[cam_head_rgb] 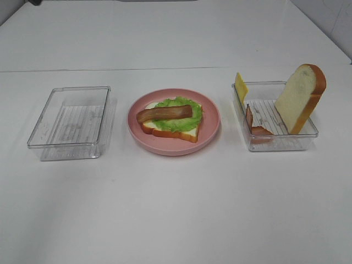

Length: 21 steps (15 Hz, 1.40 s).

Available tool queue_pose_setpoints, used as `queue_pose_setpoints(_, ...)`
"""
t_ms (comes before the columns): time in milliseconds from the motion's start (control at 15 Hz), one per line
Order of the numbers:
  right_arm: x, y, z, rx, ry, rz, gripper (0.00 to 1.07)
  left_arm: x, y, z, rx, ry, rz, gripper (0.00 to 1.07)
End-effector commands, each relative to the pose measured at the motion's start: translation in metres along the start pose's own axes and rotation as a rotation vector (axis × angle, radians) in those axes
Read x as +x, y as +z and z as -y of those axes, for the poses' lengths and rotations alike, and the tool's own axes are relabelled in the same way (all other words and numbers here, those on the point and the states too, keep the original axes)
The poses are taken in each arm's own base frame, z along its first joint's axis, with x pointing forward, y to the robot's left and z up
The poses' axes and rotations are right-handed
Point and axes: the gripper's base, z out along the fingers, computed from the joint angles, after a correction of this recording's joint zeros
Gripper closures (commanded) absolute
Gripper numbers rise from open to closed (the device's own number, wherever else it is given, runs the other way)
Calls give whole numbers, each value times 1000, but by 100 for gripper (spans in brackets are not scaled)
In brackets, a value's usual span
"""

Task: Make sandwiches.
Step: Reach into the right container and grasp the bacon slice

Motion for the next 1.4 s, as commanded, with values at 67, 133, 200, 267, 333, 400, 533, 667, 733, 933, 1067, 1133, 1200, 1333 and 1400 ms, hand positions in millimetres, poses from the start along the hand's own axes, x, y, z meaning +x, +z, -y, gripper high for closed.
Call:
queue_pose_setpoints(67,0,-1,0,9,-8,23,31,38,-35,-2,-15,0,-36,35)
queue_pose_setpoints(133,0,-1,0,9,-8,23,31,56,-46,-4,-15,1,-30,35)
queue_pose_setpoints(200,0,-1,0,9,-8,23,31,76,-55,-5,-15,1,-25,35)
queue_pose_setpoints(267,0,-1,0,9,-8,23,31,88,-60,-6,-14,1,-21,35)
queue_pose_setpoints(333,0,-1,0,9,-8,23,31,111,-68,-8,-18,5,-13,35)
queue_pose_setpoints(400,0,-1,0,9,-8,23,31,131,-74,-11,-25,9,-1,35)
queue_pose_setpoints(533,0,-1,0,9,-8,23,31,172,-86,-16,-31,16,36,35)
queue_pose_setpoints(667,0,-1,0,9,-8,23,31,228,-101,-21,-21,32,148,35)
queue_pose_setpoints(733,0,-1,0,9,-8,23,31,238,-102,-22,-18,34,172,35)
queue_pose_setpoints(933,0,-1,0,9,-8,23,31,288,-109,-27,-6,60,316,35)
queue_pose_setpoints(1067,0,-1,0,9,-8,23,31,311,-109,-30,-1,90,429,35)
queue_pose_setpoints(1133,0,-1,0,9,-8,23,31,322,-106,-31,0,107,483,35)
queue_pose_setpoints(1200,0,-1,0,9,-8,23,31,331,-100,-33,-2,133,543,35)
queue_pose_setpoints(1333,0,-1,1,18,-11,22,31,338,-84,-35,-8,157,566,35)
queue_pose_setpoints(1400,0,-1,1,19,-13,22,31,339,-72,-37,-16,175,543,35)
